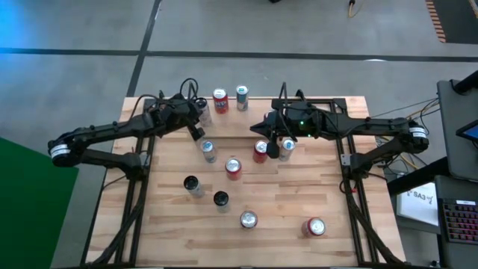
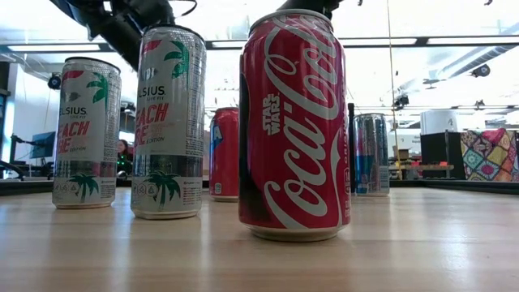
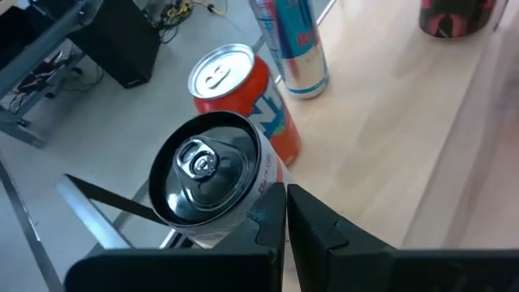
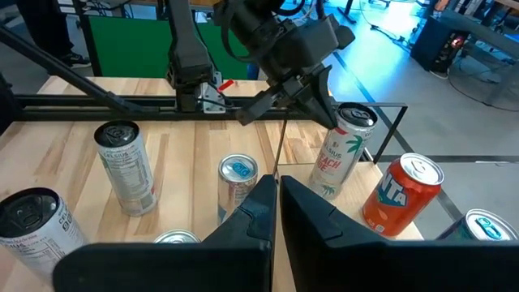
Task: Place canned beverage on shelf
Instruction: Put the bottom right white soda can on the shelf
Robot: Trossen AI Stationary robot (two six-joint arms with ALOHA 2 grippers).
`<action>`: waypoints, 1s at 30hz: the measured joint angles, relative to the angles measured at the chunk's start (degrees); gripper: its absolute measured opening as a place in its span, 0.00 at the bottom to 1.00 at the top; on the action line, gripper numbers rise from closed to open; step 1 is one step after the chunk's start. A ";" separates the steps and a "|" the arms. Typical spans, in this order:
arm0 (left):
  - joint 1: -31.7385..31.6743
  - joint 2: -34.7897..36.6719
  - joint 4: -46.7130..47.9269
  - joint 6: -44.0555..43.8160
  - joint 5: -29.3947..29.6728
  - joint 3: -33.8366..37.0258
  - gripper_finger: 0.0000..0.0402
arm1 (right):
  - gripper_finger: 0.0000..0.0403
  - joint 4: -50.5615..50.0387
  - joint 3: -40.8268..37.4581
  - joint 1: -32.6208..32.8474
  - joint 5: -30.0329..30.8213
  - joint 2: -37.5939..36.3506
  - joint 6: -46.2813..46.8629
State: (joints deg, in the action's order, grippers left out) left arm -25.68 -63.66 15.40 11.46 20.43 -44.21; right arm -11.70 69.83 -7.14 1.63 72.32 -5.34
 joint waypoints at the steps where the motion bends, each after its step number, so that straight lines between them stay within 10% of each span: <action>1: -0.30 0.00 0.02 -0.08 0.02 0.00 0.00 | 0.03 0.00 -0.08 0.00 0.00 -0.01 0.08; 30: -3.14 0.06 0.72 8.12 0.04 -0.02 0.00 | 0.03 0.07 -0.80 0.00 0.00 -0.01 0.44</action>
State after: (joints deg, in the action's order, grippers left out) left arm -28.81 -63.60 16.12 19.58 20.47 -44.23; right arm -11.64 69.04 -7.14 1.63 72.31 -4.91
